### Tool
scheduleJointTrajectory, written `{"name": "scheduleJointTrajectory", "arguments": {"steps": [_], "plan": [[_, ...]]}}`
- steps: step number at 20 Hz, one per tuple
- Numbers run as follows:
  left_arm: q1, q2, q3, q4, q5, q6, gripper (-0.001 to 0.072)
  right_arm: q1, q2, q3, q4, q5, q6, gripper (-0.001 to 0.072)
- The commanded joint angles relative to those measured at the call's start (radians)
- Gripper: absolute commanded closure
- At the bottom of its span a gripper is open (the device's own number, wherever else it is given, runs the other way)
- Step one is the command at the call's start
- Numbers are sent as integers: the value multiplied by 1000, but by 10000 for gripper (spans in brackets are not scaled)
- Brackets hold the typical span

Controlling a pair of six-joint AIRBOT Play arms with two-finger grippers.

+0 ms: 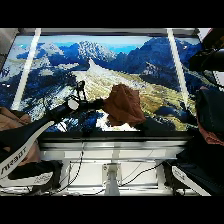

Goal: Fold the clothes and pants, and hang the long-sleeved shirts on hangers.

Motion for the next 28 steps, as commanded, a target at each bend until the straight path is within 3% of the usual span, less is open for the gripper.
{"name": "scheduleJointTrajectory", "arguments": {"steps": [1,8,13,16,23,28], "plan": [[-3,-6,19,-43,43,1,691,1,-1,-1,49,57,0,590],[-3,15,142,-32,50,2,691,2,-1,-1,91,117,-1,589],[-3,145,318,-27,55,255,692,1,0,-1,97,125,-27,590],[-3,242,389,-27,56,339,692,1,-1,-1,97,116,-27,589],[-3,452,406,-28,92,401,693,1,-1,-1,97,113,-27,590],[-3,594,431,-28,195,412,693,1,-1,-1,98,92,-27,589]]}}
